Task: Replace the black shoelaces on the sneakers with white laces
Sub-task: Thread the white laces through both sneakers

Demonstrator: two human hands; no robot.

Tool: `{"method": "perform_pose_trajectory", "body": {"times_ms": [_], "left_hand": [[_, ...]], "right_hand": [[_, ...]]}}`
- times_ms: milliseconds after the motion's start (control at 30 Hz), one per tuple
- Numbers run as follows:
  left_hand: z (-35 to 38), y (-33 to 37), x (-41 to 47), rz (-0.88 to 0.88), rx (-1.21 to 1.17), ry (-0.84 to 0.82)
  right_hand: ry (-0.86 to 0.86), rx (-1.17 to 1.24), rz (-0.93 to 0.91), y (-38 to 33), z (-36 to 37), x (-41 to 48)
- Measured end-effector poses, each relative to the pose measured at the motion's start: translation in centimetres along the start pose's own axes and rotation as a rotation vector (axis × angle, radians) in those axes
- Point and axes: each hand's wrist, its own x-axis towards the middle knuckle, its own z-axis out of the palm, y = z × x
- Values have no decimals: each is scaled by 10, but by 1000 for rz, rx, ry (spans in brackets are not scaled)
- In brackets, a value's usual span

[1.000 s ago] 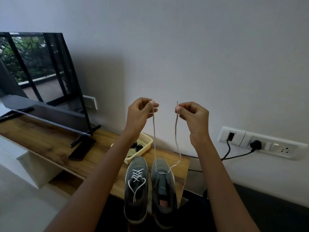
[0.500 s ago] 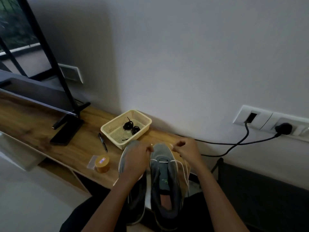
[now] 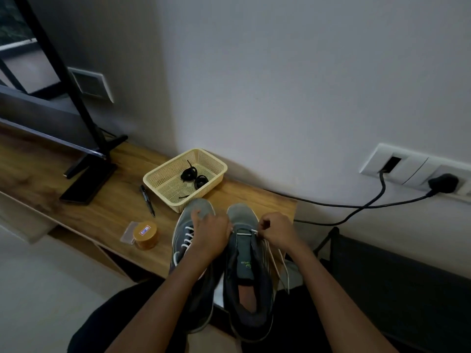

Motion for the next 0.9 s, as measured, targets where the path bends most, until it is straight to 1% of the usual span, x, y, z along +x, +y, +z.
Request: {"method": "perform_pose_trajectory", "body": {"times_ms": [167, 267, 333, 400, 467, 500, 567, 667, 733, 900], "left_hand": [[2, -5, 3, -27, -191, -20], [1, -3, 1, -52, -234, 11], [-1, -4, -1, -67, -197, 83], [-3, -7, -2, -78, -153, 157], [-3, -8, -2, -74, -185, 233], [-4, -8, -2, -74, -201, 242], [-4, -3, -5, -83, -182, 162], [-4, 6, -10, -88, -31, 4], [-5, 8, -11, -94, 12, -32], [-3, 8, -6, -126, -54, -56]], "right_hand": [[16, -12, 3, 3, 0, 1], [27, 11, 11, 3, 0, 2], [86, 90, 4, 0, -1, 3], [186, 219, 3, -6, -2, 3], [247, 343, 14, -11, -3, 4], [251, 392, 18, -13, -3, 4], [229, 436, 20, -17, -1, 5], [186, 456, 26, -24, 4, 6], [159, 432, 28, -28, 7, 6], [76, 284, 35, -27, 14, 10]]}}
